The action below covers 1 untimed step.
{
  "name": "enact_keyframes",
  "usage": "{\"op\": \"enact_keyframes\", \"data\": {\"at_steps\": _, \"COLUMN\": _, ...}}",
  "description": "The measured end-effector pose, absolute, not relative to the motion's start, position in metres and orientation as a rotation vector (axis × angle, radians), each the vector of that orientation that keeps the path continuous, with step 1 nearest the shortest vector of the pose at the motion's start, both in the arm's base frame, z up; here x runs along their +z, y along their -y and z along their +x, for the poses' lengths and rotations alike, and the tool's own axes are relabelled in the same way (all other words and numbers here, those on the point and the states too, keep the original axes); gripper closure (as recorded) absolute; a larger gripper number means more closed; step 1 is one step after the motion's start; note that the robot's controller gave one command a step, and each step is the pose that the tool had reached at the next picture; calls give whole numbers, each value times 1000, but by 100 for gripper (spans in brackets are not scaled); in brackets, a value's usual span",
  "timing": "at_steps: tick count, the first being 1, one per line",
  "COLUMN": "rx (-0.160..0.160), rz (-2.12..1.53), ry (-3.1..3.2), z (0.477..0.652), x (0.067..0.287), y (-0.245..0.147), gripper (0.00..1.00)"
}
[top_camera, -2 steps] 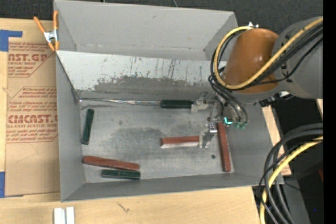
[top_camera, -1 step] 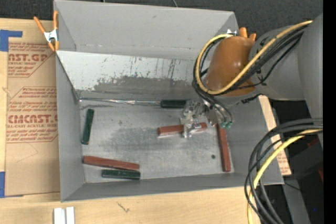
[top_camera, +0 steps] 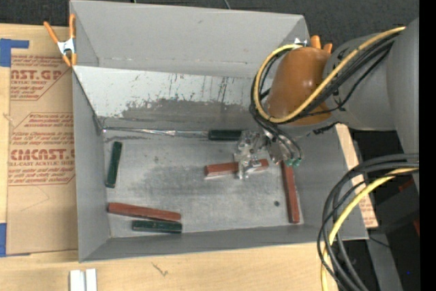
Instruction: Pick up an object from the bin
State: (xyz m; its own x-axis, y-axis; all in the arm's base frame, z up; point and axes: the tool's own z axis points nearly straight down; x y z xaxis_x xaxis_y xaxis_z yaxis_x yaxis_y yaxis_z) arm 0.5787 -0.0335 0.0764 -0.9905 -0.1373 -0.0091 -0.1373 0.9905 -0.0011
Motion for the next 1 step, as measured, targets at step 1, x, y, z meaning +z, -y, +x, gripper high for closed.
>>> {"op": "enact_keyframes", "data": {"at_steps": 1, "rx": -1, "rz": -280, "ry": -3121, "z": 557, "x": 250, "y": 23, "gripper": 100}}
